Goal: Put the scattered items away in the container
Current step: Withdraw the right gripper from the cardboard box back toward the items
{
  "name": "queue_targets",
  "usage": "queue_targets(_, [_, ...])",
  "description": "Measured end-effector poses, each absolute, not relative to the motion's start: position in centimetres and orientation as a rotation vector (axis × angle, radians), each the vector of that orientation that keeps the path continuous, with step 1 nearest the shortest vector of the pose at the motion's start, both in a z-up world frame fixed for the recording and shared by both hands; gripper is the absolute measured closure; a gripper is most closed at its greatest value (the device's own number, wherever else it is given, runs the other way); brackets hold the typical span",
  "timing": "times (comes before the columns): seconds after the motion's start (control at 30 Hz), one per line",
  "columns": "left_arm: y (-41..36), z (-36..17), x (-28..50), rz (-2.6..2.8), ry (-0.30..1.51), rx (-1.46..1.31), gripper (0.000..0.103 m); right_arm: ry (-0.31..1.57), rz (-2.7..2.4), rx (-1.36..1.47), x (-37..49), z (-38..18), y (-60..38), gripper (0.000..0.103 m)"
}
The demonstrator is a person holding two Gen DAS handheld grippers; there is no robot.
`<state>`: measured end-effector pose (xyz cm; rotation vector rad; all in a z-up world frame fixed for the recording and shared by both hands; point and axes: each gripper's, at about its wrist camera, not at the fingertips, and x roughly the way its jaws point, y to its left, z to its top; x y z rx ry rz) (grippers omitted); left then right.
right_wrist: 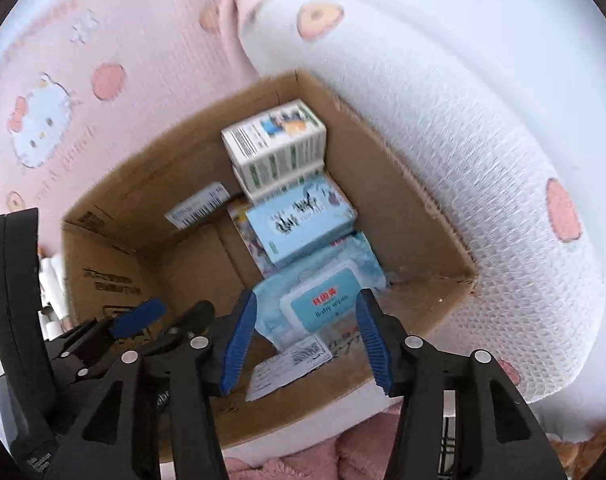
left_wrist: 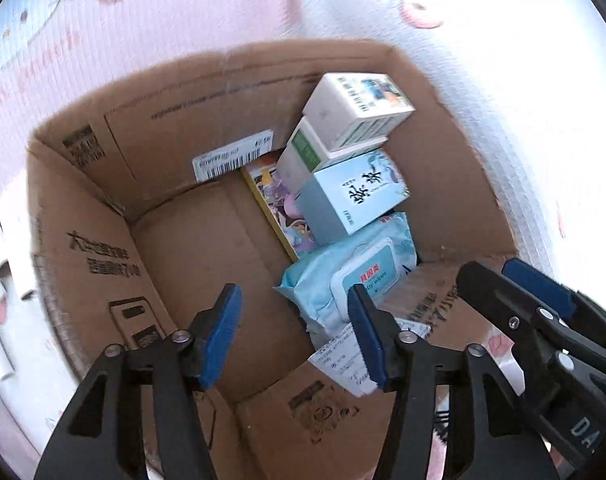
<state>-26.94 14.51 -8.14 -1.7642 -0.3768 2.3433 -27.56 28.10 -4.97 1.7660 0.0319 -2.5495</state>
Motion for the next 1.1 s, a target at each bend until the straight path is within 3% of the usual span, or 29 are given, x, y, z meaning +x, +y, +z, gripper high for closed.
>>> queue_targets(0.33, [14.4,-6.5,-22.7,2.575,-0.192,-1.419,0.042,0.054,-2.699,1.499,-24.6,-2.3,25.9,0.047])
queue_targets(0.53, [13.3,-3.8,-18.9,2.742,0.055,-1.087,0.042,0.092,-2.774,1.221,-22.1,-1.3,24.4,0.047])
queue_targets(0.63, [12.2,-3.6,-16.9,2.791,0.121,-0.955,0.042,0.067,-2.822,1.102,-20.7,-0.7,24.5,0.038])
queue_targets(0.87, [8.5,-3.6,-11.9,2.880,0.258,-0.785,0.037,-0.017,-2.842,0.870,-17.0,1.1,23.7,0.007])
queue_targets(1.1, [4.3,-5.6,-8.2,2.888,0.271,-0.887,0.036,0.331,-2.885,0.658,-13.1,0.6,18.8,0.001])
